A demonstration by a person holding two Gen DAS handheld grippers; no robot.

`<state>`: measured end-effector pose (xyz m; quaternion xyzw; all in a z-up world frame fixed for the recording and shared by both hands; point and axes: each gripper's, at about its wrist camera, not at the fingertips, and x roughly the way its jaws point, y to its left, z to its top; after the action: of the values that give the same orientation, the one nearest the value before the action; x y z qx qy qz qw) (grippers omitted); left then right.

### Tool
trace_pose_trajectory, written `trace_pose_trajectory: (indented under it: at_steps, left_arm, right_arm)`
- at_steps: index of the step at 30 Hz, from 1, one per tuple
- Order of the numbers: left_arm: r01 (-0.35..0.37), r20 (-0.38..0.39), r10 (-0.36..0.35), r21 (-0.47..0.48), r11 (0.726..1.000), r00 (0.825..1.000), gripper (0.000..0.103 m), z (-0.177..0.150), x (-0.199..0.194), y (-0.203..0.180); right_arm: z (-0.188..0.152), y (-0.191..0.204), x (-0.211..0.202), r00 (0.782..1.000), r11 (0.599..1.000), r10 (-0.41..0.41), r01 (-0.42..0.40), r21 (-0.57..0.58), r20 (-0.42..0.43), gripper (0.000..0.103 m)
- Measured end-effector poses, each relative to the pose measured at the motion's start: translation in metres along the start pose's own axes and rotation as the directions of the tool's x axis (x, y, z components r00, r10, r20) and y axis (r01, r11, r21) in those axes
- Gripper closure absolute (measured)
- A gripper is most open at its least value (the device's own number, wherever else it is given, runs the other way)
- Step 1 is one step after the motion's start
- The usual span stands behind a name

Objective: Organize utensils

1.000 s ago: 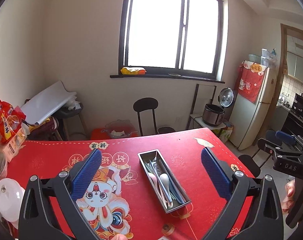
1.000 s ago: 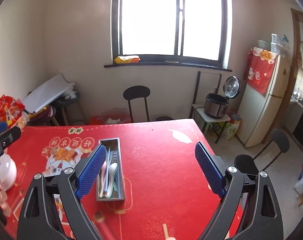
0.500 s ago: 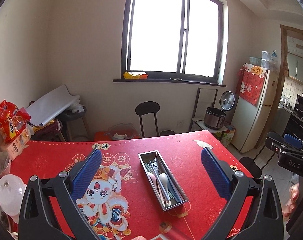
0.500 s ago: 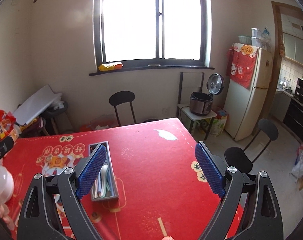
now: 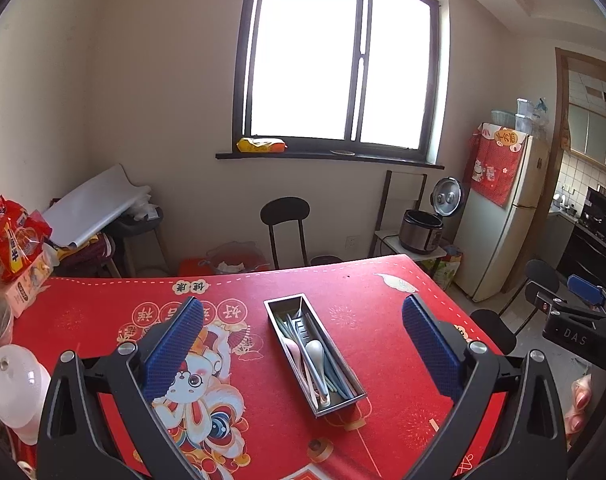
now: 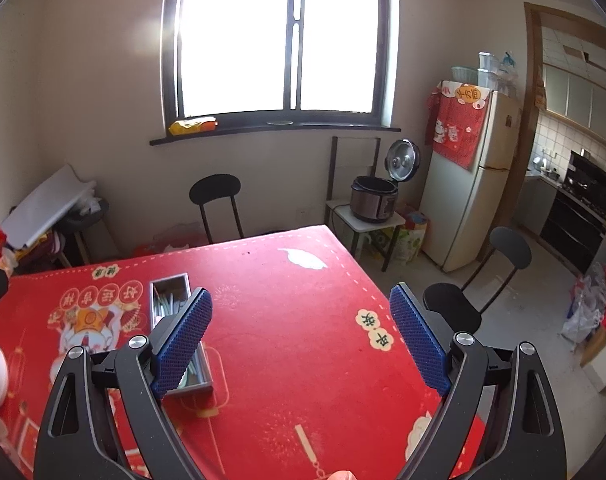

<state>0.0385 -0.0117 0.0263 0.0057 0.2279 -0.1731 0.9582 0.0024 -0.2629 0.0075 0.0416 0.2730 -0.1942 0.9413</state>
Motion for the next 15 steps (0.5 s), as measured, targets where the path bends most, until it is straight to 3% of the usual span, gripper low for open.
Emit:
trace_pose_trajectory:
  at_steps: [15]
  left_arm:
    - [-0.006, -0.008, 0.006, -0.004, 1.0, 1.0, 0.006, -0.0025, 0.0042, -0.0018]
  right_arm:
    - [-0.0015, -0.0032, 0.0027, 0.999, 0.999, -0.042, 0.043, 0.016, -0.01, 0.016]
